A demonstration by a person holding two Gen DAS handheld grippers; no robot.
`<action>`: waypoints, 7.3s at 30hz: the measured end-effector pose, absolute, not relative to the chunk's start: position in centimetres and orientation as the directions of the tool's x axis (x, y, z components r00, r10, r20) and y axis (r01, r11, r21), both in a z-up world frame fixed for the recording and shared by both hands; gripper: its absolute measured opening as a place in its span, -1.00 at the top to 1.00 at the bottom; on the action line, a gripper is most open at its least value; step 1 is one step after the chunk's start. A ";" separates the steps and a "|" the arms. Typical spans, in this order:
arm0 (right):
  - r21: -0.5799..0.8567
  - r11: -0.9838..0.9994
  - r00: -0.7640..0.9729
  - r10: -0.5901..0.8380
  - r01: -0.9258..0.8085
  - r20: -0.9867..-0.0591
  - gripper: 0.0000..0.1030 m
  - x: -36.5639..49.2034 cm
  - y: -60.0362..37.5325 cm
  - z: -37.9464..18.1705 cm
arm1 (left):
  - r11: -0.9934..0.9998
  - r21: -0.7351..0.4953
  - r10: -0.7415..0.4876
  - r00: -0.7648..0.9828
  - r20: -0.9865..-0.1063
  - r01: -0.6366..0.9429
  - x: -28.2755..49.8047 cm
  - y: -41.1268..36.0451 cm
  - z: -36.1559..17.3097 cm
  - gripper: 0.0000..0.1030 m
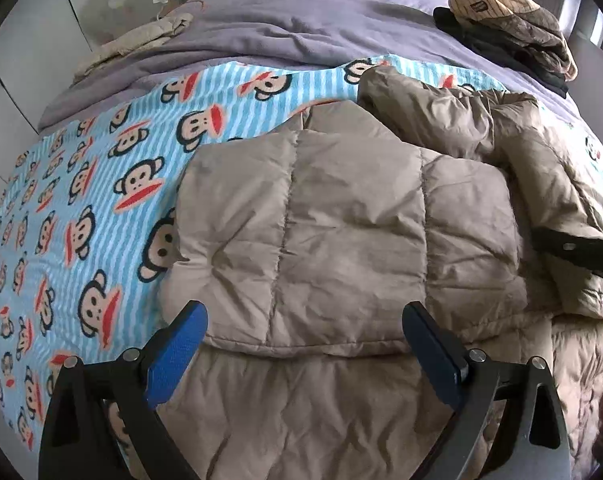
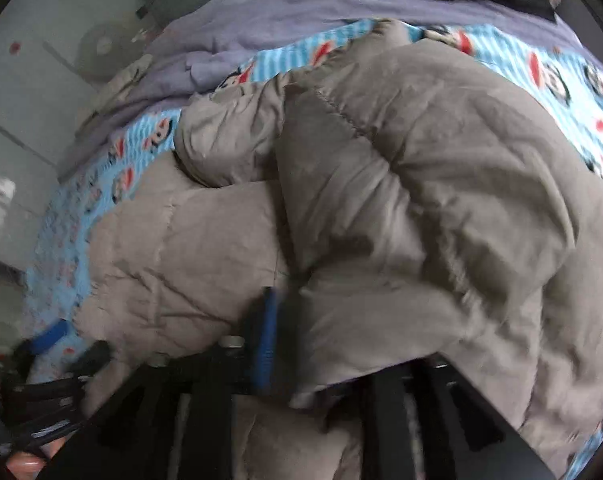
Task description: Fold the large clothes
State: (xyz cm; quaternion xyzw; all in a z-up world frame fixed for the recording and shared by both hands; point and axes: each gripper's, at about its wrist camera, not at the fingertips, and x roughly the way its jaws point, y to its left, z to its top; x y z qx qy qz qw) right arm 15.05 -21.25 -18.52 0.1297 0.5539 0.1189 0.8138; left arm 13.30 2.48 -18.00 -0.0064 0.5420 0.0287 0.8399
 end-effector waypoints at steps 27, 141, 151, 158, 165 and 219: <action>0.429 0.903 0.237 0.423 -0.030 -0.874 -0.31 7.5 -22.4 -18.2 | 0.749 -0.662 -0.622 0.352 -0.700 0.008 16.7 5.9 -18.3 -0.91; 0.477 0.834 0.307 0.393 0.278 -0.867 -1.00 -13.1 -34.4 -15.0 | 1.000 0.020 0.019 0.284 -0.959 -0.001 -7.1 2.3 -13.5 -0.99; 0.464 0.772 0.275 0.377 0.435 -0.884 -1.00 -19.0 -33.6 -14.2 | 0.999 0.007 -0.001 0.219 -0.976 0.035 -10.5 5.2 -12.8 -0.99; 0.481 0.717 0.202 0.443 0.505 -0.873 -1.00 -20.4 -34.3 -15.6 | 0.999 -0.025 -0.017 0.198 -0.980 -0.034 -12.8 5.8 -12.7 -0.99; 0.517 0.699 0.195 0.491 0.494 -0.849 -1.00 -21.4 -35.8 -15.4 | 0.966 -0.165 -0.140 0.131 -0.981 -0.201 -15.9 7.8 -14.7 -0.99; 0.684 0.513 0.405 0.557 0.520 -0.725 0.83 -17.3 -37.5 -15.2 | 0.795 -0.551 -0.465 0.329 -0.822 -0.252 -8.2 13.8 -11.3 0.77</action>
